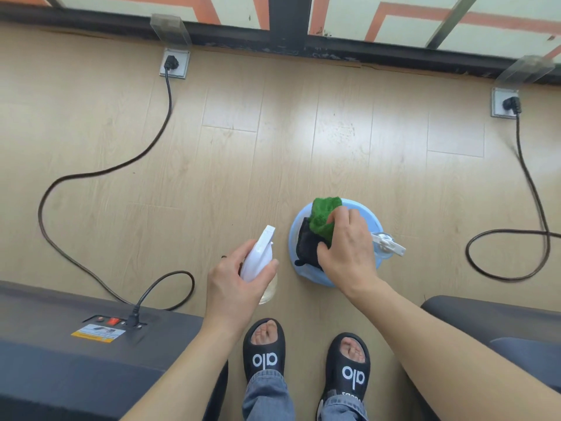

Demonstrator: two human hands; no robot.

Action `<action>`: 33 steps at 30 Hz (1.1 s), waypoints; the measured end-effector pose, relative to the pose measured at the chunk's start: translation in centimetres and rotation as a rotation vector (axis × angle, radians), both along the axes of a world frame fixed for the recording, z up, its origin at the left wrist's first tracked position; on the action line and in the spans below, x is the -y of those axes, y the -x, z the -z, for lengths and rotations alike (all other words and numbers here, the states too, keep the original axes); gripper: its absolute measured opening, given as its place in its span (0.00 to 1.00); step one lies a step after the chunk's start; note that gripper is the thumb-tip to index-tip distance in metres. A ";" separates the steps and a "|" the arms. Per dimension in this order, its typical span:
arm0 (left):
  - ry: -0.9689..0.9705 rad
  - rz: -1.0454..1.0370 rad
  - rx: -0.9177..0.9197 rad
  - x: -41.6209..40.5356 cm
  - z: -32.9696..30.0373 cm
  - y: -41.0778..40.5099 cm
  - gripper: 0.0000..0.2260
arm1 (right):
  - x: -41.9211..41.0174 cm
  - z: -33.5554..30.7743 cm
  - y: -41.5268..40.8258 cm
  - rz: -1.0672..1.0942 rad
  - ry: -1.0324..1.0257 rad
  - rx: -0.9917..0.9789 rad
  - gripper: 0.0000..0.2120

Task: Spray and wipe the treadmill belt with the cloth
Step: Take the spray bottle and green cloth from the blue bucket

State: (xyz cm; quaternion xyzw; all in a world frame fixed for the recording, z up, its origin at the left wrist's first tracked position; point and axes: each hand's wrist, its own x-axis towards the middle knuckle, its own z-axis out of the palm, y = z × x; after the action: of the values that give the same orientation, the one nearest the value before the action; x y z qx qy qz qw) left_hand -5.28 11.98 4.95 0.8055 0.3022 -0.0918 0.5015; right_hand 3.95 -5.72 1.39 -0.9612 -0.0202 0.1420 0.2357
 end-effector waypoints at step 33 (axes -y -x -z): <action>0.390 -0.243 0.100 -1.1 -29.2 12.5 0.22 | -2.0 -30.6 17.2 0.258 -1.165 -1.349 0.17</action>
State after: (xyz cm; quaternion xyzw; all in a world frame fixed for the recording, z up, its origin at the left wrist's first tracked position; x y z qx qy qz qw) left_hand -17.79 13.05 34.11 0.6545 0.3480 -0.0474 0.6695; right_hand -13.23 -3.72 32.00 -0.3966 0.1618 0.6156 0.6615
